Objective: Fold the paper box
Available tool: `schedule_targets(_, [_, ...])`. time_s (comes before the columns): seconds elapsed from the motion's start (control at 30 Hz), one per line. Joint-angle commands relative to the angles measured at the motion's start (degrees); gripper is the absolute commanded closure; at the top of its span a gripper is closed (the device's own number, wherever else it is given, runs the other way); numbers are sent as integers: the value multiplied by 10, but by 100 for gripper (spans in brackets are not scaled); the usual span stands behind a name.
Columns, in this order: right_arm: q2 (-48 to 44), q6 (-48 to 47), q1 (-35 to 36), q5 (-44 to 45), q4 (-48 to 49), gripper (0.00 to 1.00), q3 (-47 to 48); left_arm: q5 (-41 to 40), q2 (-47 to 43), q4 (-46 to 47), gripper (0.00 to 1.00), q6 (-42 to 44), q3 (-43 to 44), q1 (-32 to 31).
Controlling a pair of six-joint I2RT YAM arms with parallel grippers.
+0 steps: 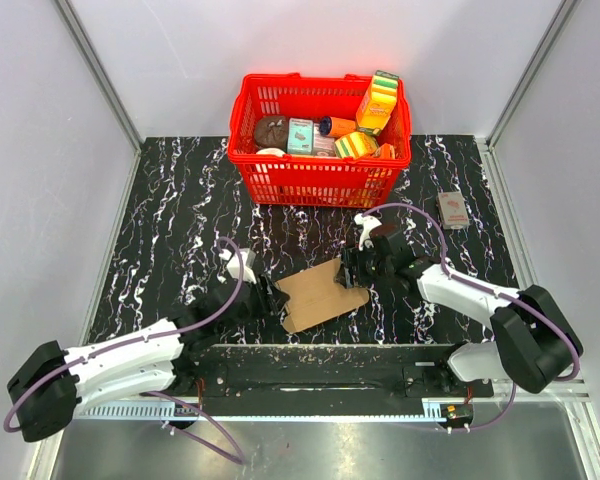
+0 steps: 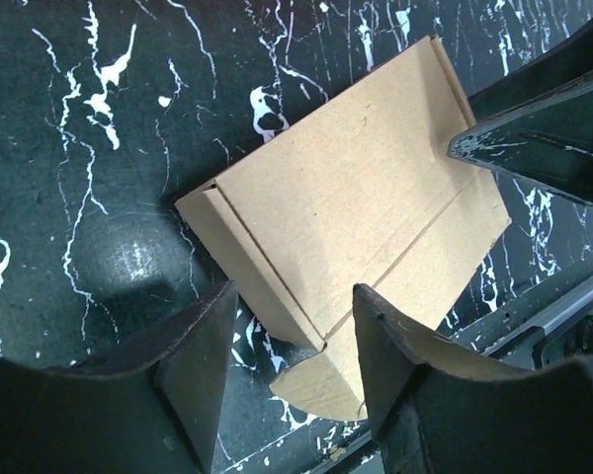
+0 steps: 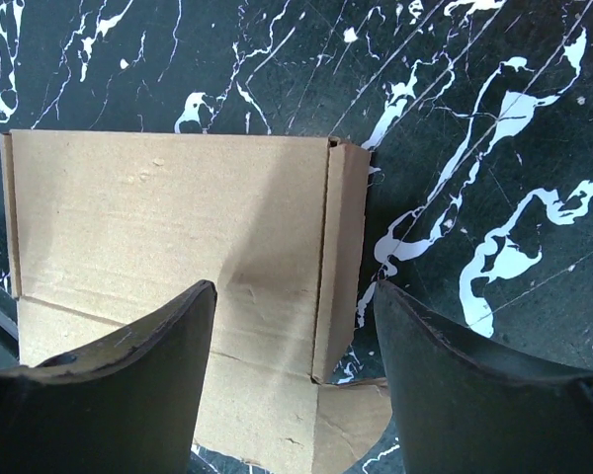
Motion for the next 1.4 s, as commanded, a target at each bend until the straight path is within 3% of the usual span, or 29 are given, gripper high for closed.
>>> schedule_targets(0.0, [5, 4, -2, -19, 21, 29, 1, -17, -5, -25, 45, -5, 22, -3])
schedule_targets(0.23, [9, 12, -2, -30, 20, 30, -2, -6, 74, -11, 45, -9, 41, -10])
schedule_targets(0.77, [-6, 46, -2, -55, 21, 37, -21, -9, 144, 48, 54, 20, 71, -12])
schedule_targets(1.37, [-85, 166, -1, -41, 21, 43, -77, -5, 218, 65, 60, 131, 123, 21])
